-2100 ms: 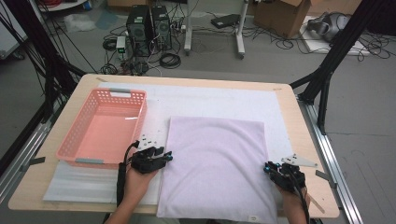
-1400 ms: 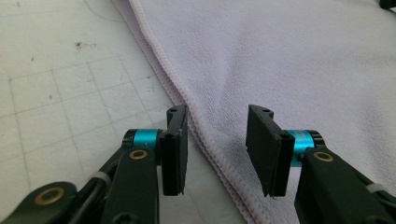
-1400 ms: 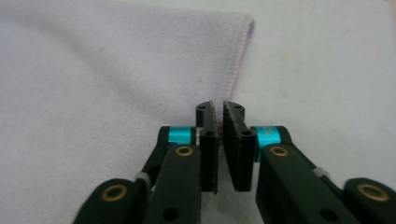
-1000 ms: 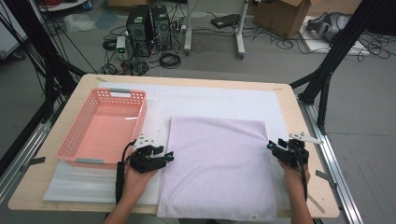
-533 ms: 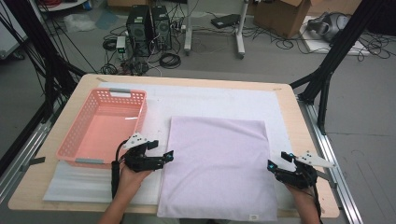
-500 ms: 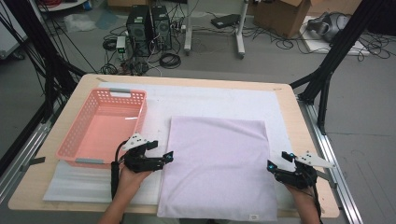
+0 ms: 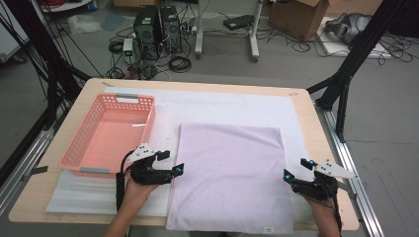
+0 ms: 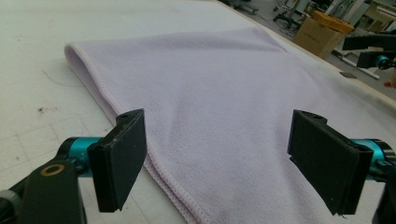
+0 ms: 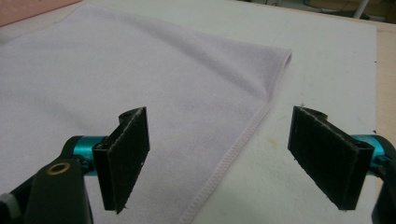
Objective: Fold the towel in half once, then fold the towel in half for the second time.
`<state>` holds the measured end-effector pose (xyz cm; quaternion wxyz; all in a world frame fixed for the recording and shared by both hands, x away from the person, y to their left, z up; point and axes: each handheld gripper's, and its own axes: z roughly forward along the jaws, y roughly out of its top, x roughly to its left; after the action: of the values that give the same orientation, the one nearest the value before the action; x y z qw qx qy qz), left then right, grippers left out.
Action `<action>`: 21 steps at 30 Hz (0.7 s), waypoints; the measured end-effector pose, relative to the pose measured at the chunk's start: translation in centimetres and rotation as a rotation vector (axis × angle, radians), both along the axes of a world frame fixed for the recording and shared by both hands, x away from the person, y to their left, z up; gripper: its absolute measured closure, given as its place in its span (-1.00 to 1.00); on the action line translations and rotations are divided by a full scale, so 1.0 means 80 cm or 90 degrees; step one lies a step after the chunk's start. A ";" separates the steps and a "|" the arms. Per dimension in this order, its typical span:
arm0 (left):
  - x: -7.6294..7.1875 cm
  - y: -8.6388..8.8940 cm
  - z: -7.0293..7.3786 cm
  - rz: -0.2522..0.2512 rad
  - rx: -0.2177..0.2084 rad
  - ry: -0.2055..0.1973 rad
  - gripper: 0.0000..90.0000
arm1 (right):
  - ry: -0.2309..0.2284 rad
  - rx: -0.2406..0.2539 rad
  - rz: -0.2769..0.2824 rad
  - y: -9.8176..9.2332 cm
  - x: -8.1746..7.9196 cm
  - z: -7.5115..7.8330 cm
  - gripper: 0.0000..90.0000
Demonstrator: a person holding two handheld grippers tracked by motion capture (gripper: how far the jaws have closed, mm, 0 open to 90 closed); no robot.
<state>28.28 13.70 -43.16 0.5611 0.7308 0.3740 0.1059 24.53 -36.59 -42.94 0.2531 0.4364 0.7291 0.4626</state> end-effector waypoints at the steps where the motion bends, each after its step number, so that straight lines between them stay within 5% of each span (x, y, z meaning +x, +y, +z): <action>1: 0.000 -0.001 0.000 -0.001 0.000 -0.001 -0.57 | -0.001 -0.001 0.001 0.001 0.000 0.001 -0.58; 21: -0.001 -0.003 -0.002 0.010 -0.005 -0.012 -0.66 | 0.016 -0.008 -0.002 0.002 0.006 -0.002 -0.59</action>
<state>28.20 13.44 -43.35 0.5667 0.7246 0.3747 0.1160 25.02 -36.44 -43.13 0.2478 0.4417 0.7343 0.4519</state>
